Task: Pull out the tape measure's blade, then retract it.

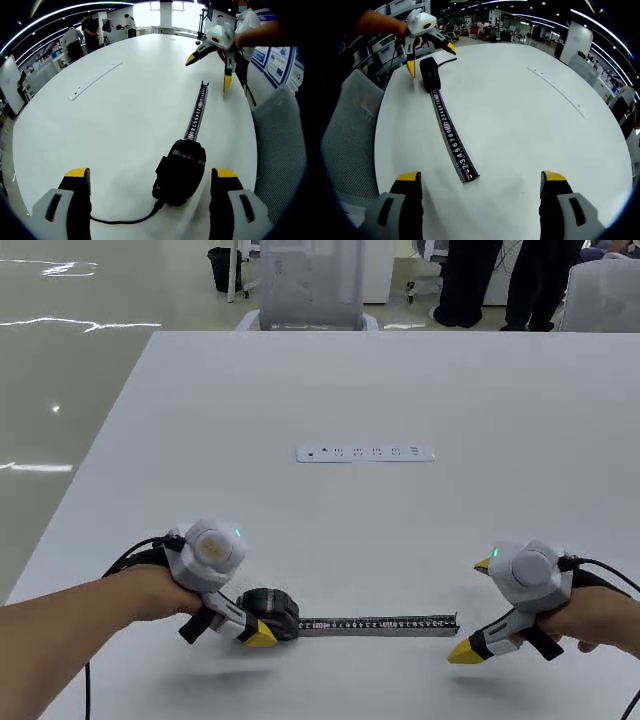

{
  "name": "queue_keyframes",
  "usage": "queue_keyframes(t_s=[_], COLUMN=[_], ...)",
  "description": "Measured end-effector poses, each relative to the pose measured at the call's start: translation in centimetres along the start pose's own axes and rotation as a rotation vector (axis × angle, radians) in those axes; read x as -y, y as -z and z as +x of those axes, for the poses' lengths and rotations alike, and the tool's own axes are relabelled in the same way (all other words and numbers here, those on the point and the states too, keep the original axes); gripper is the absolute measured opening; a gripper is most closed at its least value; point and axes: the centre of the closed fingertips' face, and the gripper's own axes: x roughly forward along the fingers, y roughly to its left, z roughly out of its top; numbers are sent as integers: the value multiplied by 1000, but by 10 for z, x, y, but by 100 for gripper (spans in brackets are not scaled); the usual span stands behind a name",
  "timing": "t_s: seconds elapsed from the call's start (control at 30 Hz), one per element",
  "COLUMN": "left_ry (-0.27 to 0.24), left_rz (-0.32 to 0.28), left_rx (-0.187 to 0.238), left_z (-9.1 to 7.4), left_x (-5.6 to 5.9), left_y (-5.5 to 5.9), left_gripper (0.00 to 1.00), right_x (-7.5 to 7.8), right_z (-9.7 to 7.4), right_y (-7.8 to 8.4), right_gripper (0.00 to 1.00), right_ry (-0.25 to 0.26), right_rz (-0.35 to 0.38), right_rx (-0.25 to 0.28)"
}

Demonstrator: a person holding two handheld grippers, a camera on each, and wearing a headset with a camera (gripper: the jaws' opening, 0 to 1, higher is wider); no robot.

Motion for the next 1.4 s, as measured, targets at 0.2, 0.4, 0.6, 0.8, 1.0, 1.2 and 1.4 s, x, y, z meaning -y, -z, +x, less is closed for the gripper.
queue_keyframes(t_s=[0.2, 0.4, 0.6, 0.8, 1.0, 1.2, 1.4], left_ry=[-59, -92, -145, -195, -237, -247, -282], left_rz=[-82, -140, -184, -214, -283, -305, -328], left_rx=[82, 165, 236, 270, 314, 296, 318], left_z=[-9, -25, -43, -57, -76, -83, -96], left_x=[-7, -5, -12, -10, -9, 2, 13], left_y=[-5, -4, 1, 18, 32, 54, 67], left_gripper=[99, 99, 99, 99, 99, 99, 99], right_x=[1, 1, -1, 0, -9, -16, -26], right_z=[-4, -10, -16, -30, -40, -55, -65], right_y=[-6, -11, -6, -1, 5, 7, 21], right_gripper=[100, 100, 100, 100, 100, 100, 100], right_ry=[22, 73, 101, 151, 173, 210, 228], right_rz=[67, 109, 157, 222, 254, 284, 311], right_rx=[41, 99, 126, 190, 216, 268, 271])
